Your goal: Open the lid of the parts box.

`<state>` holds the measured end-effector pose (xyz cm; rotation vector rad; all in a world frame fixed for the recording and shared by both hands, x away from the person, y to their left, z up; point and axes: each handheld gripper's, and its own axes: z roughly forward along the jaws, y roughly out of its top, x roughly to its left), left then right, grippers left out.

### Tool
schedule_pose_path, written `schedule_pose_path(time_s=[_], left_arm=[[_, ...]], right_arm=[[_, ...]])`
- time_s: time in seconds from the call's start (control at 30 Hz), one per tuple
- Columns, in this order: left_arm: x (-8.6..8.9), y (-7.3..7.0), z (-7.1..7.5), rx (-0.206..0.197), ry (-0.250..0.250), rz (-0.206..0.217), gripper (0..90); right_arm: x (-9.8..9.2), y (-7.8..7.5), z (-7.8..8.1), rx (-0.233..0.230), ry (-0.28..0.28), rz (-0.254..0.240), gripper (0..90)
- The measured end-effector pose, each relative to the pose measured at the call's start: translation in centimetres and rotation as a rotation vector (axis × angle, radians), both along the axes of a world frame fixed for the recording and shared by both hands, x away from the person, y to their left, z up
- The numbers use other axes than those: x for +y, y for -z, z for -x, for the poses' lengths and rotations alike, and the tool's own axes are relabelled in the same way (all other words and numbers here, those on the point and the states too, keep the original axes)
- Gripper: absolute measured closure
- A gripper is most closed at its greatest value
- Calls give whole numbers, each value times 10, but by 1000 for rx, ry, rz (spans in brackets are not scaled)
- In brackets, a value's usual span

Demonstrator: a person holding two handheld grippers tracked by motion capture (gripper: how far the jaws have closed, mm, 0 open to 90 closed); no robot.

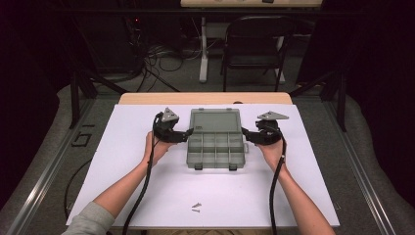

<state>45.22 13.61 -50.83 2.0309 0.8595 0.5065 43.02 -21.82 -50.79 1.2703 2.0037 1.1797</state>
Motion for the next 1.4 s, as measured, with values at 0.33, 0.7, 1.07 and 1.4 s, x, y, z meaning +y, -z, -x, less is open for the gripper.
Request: schedule_pose_path(time_s=[0.33, 0.7, 1.07, 1.4], left_arm=[[9, -7, 21, -23, 38, 2, 158], [22, -9, 47, -41, 61, 6, 141], [28, -6, 74, -44, 99, -2, 92], [33, 0, 98, -42, 132, -18, 54]], right_arm=[[-5, -8, 29, -55, -72, -4, 182], [-9, -10, 60, -86, -120, -8, 131], [-12, -6, 87, -113, -169, -1, 59], [-18, 0, 117, -138, -204, -2, 0]])
